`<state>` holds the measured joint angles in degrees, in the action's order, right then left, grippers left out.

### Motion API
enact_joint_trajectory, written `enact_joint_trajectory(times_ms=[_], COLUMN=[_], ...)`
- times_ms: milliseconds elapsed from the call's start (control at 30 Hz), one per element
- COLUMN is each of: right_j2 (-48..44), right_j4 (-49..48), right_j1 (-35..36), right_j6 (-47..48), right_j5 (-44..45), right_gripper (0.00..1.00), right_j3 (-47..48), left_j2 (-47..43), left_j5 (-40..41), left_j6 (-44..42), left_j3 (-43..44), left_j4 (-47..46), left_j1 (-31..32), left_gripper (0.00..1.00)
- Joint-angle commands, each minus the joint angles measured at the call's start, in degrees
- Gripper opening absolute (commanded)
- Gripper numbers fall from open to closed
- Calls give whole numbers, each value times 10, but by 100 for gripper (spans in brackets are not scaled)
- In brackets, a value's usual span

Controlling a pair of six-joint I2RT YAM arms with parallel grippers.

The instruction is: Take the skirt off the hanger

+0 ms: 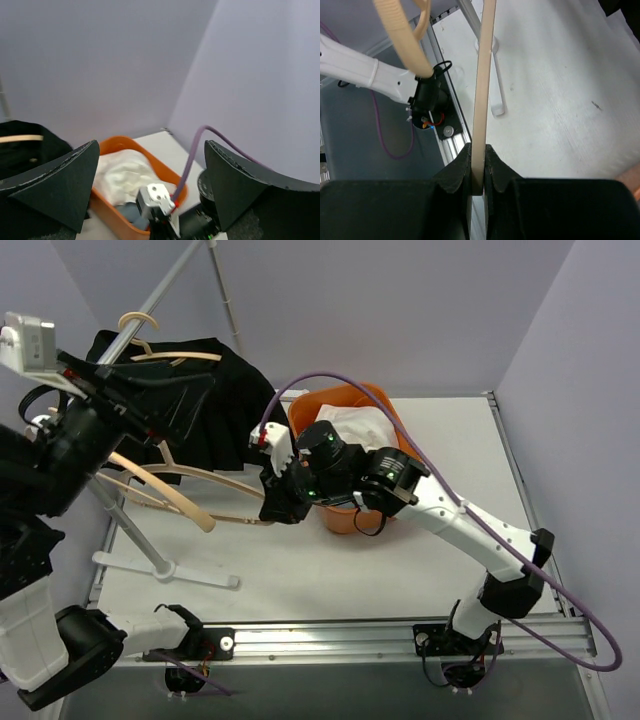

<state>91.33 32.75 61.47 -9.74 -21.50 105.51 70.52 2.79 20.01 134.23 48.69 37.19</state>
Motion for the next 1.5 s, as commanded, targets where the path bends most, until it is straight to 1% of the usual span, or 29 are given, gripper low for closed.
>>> enact_joint_trajectory(times_ms=[0,33,100,167,200,300,333,467,500,600,667,700,867,1067,1233,1467], right_j2=[34,44,70,99,109,159,173,246,256,285,285,281,252,230,202,187], right_j4=[-77,-90,-101,-117,-122,-119,-118,-115,-117,-125,-140,-163,-198,-194,-198,-198], right_j1=[-23,-26,-31,-36,-39,-43,-48,-53,-54,-56,-56,-56,-52,-36,-28,-20], right_j6=[36,44,54,71,78,110,114,129,128,125,124,118,106,116,121,123], right_j5=[-53,-58,-68,-80,-88,-108,-115,-132,-137,-146,-141,-139,-128,-109,-78,-55], right_gripper=[0,0,0,0,0,0,0,0,0,0,0,0,0,0,0,0], right_j3=[47,53,70,96,120,166,200,289,305,351,350,344,320,298,273,273], left_j2=[40,44,43,34,31,22,17,-20,-28,-52,-54,-52,-28,-44,-61,-74], left_j5=[135,174,214,251,255,269,272,301,302,285,275,270,268,272,280,289], left_j6=[-106,-120,-159,-179,-196,-197,-197,-176,-173,-177,-180,-180,-175,-158,-156,-154], left_j3=[31,35,25,1,-8,-31,-39,-86,-107,-131,-125,-118,-62,-86,-93,-100], left_j4=[-17,-21,-48,-68,-87,-97,-100,-126,-133,-162,-167,-163,-120,-112,-100,-87], left_j1=[2,1,2,2,1,2,2,2,2,2,2,2,1,1,2,1], left_gripper=[94,94,94,94,94,94,94,94,95,95,95,95,95,95,95,95])
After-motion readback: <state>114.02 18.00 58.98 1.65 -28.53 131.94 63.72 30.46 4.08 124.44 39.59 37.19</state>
